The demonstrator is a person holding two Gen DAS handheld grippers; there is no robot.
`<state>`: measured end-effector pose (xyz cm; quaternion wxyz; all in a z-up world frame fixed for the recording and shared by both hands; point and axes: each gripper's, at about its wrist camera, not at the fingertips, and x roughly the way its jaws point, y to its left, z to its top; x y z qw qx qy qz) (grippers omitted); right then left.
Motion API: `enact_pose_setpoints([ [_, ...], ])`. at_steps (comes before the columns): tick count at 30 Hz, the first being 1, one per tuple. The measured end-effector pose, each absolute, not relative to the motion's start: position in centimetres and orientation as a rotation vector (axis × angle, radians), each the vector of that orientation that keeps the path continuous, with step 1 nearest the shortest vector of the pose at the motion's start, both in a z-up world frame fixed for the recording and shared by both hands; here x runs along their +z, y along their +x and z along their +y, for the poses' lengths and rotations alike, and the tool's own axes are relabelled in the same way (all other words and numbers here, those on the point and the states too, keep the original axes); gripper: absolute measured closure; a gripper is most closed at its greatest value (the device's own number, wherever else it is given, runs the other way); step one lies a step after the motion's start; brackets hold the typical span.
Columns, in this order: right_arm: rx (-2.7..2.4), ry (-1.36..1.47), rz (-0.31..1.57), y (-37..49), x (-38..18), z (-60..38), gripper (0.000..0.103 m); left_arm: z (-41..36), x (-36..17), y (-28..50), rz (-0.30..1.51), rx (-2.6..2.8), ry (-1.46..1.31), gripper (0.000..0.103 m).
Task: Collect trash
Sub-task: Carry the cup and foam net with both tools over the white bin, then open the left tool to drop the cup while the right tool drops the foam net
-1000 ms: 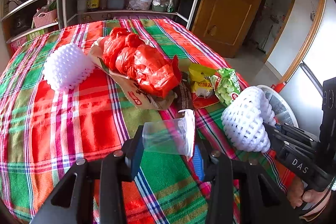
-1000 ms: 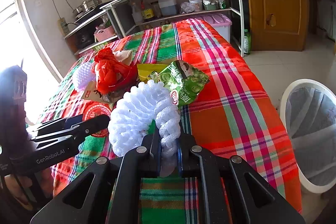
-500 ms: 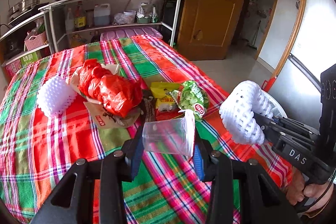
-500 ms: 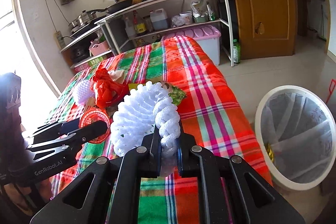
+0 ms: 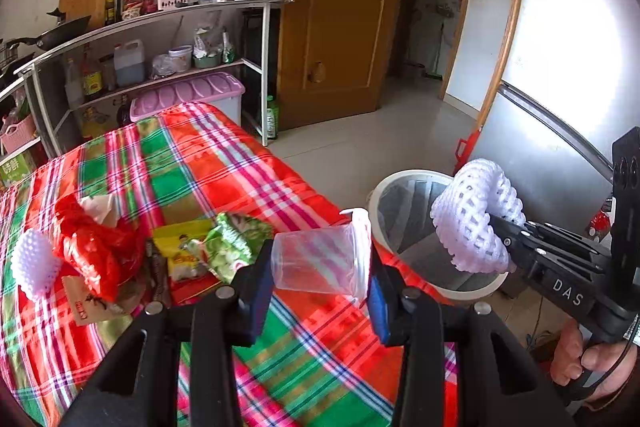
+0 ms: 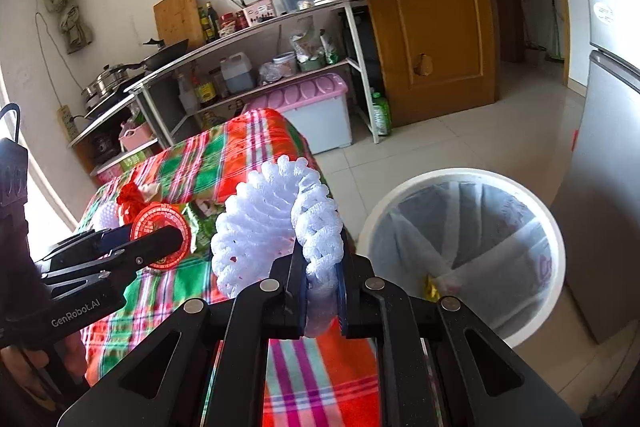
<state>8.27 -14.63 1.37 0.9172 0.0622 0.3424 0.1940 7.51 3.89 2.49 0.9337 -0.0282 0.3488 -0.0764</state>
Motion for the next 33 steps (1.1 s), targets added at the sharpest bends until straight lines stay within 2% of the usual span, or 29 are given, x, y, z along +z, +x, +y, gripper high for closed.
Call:
enact_pose_setpoints([
  [9, 0.258, 0.148, 0.726, 9.5, 0.8, -20.9, 0.092, -1.9, 1.8, 10.9, 0.753, -0.243, -0.019, 0.06],
  [20, 0.135, 0.144, 0.829, 12.1, -2.7, -25.4, 0.091, -6.3, -0.6, 14.4, 0.832, -0.278, 0.013, 0.06],
  [23, 0.137, 0.141, 0.87, 12.9, -3.9, -25.4, 0.09, -6.9, -1.4, 15.0, 0.86, -0.273, 0.018, 0.053],
  [25, 0.137, 0.131, 0.896, 13.4, -4.6, -25.3, 0.086, -7.2, -1.6, 14.9, 0.86, -0.269, 0.027, 0.034],
  [26, 0.135, 0.128, 0.905, 13.6, -4.8, -25.2, 0.081, -7.2, -1.7, 14.9, 0.862, -0.27, 0.021, 0.031],
  [29, 0.129, 0.128, 0.916, 13.9, -5.3, -25.1, 0.054, -7.0, -1.8, 15.1, 0.869, -0.269, 0.012, 0.031],
  [30, 0.133, 0.133, 0.914, 13.9, -5.4, -25.2, 0.05, -6.9, -1.9, 15.1, 0.871, -0.266, 0.013, 0.031],
  [33, 0.127, 0.136, 0.91, 13.8, -5.6, -25.3, 0.049, -6.6, -2.0, 15.2, 0.878, -0.269, -0.001, 0.031],
])
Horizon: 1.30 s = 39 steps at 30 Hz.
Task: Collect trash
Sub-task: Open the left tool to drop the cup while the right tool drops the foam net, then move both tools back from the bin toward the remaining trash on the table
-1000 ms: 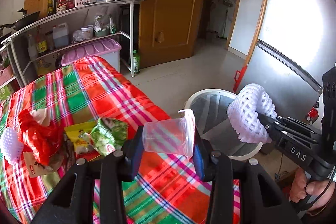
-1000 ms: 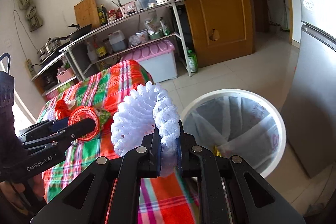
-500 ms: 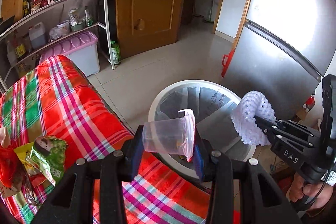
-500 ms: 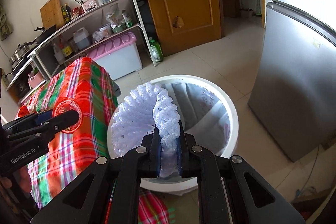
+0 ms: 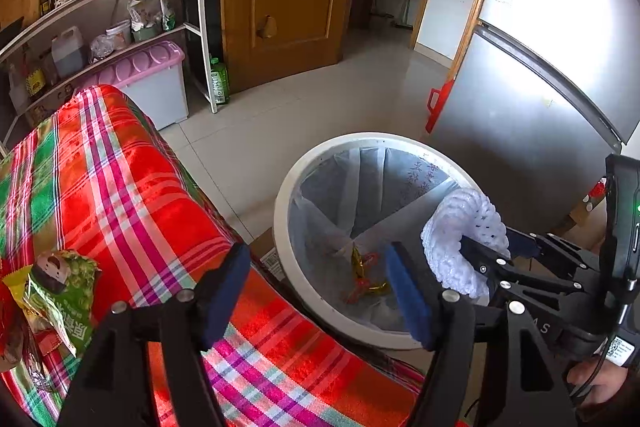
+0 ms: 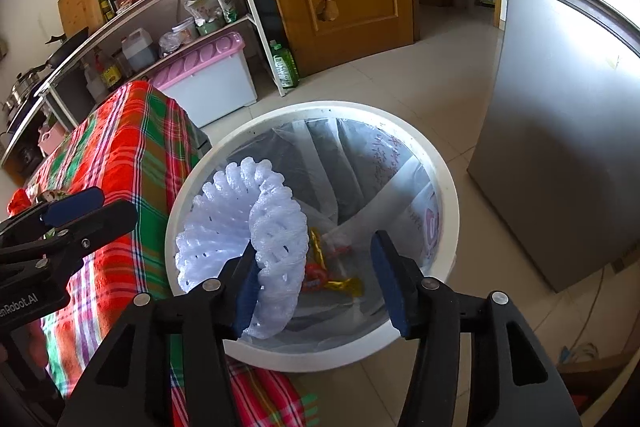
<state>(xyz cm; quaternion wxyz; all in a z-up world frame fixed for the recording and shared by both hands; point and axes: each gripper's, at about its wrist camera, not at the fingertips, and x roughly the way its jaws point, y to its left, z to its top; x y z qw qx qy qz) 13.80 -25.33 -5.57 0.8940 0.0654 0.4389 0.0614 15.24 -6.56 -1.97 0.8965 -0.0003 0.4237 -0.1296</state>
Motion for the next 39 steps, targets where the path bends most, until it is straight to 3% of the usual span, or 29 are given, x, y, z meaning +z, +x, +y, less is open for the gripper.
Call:
enact_pose_setpoints([
  [10, 0.08, 0.037, 0.951, 14.3, -6.0, -25.7, 0.048, -6.0, -1.4, 14.7, 0.862, -0.264, -0.01, 0.031],
  [23, 0.117, 0.214, 1.102, 15.2, -7.2, -27.9, 0.048, -4.9, -0.3, 13.8, 0.828, -0.265, -0.029, 0.031],
  [39, 0.149, 0.234, 0.893, 12.3, -1.5, -24.5, 0.048, -0.6, 1.8, 10.9, 0.766, -0.192, -0.044, 0.031],
])
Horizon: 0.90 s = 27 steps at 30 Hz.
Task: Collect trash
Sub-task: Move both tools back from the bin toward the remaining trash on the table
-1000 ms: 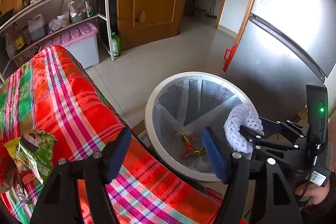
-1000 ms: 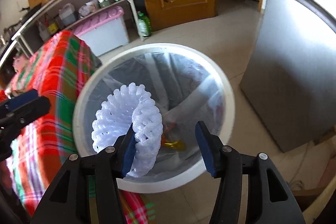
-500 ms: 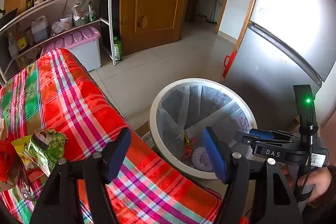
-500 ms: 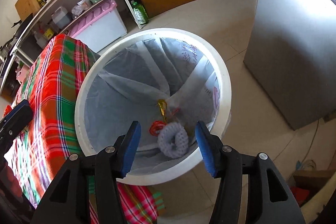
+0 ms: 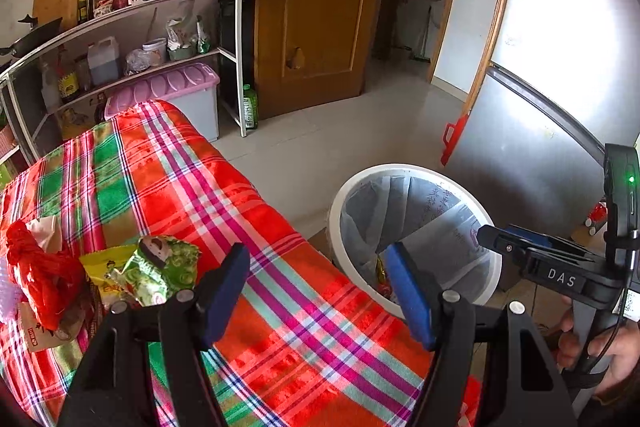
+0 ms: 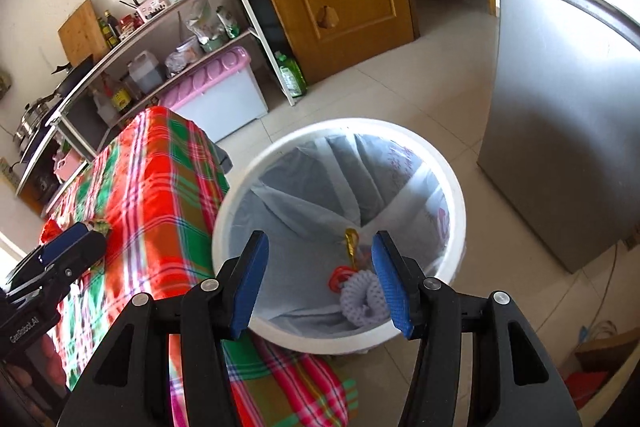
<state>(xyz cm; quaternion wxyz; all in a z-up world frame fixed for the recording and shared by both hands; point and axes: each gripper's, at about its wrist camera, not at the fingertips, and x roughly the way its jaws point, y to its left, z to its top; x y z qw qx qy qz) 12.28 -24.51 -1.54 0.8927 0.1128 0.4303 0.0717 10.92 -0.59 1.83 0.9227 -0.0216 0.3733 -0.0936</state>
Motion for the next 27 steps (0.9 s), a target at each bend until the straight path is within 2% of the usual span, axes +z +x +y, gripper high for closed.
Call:
enact_pose_setpoints([
  [12, 0.211, 0.151, 0.826, 10.6, 0.4, -18.9, 0.048, 5.0, 3.1, 7.6, 0.716, -0.093, -0.092, 0.029],
  [27, 0.375, 0.062, 0.786, 9.8, 0.4, -10.9, 0.048, 13.3, 2.1, 4.3, 0.705, 0.055, -0.183, 0.028],
])
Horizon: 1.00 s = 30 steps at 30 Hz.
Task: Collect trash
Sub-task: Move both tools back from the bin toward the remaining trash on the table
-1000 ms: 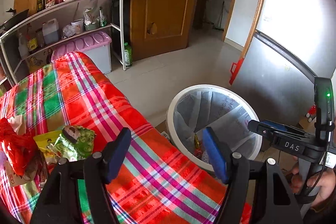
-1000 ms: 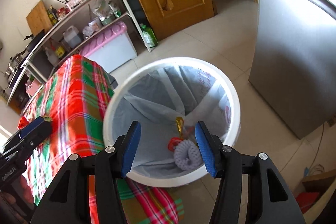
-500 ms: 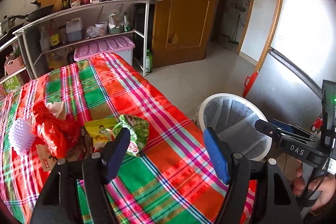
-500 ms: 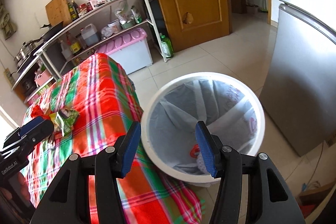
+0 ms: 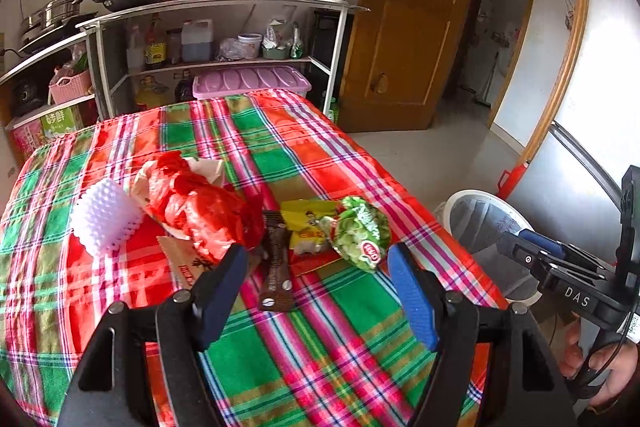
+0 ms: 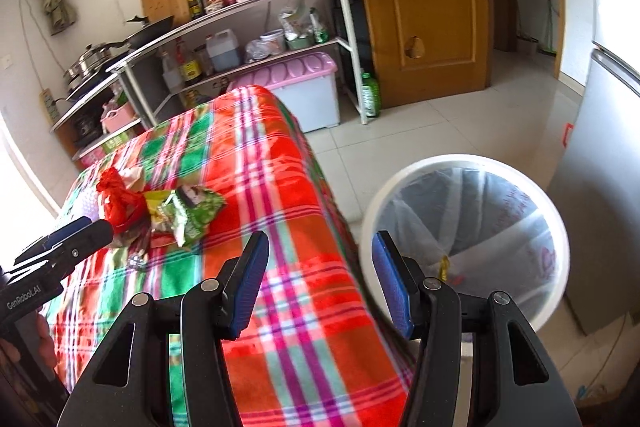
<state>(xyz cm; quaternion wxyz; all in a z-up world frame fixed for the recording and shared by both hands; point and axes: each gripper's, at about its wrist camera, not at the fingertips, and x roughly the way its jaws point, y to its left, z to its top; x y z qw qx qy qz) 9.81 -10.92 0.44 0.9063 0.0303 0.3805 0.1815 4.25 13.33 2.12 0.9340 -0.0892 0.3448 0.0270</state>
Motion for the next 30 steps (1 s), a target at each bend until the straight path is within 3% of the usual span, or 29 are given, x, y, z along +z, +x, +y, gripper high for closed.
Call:
enact_pose_setpoints([
  [13, 0.538, -0.022, 0.801, 11.0, -1.0, -3.5, 0.048, 19.8, 0.2, 2.6, 0.715, 0.159, -0.237, 0.023],
  [30, 0.642, -0.001, 0.915, 14.4, -3.2, 0.8, 0.046, 20.8, -1.3, 4.1, 0.757, 0.119, -0.286, 0.018],
])
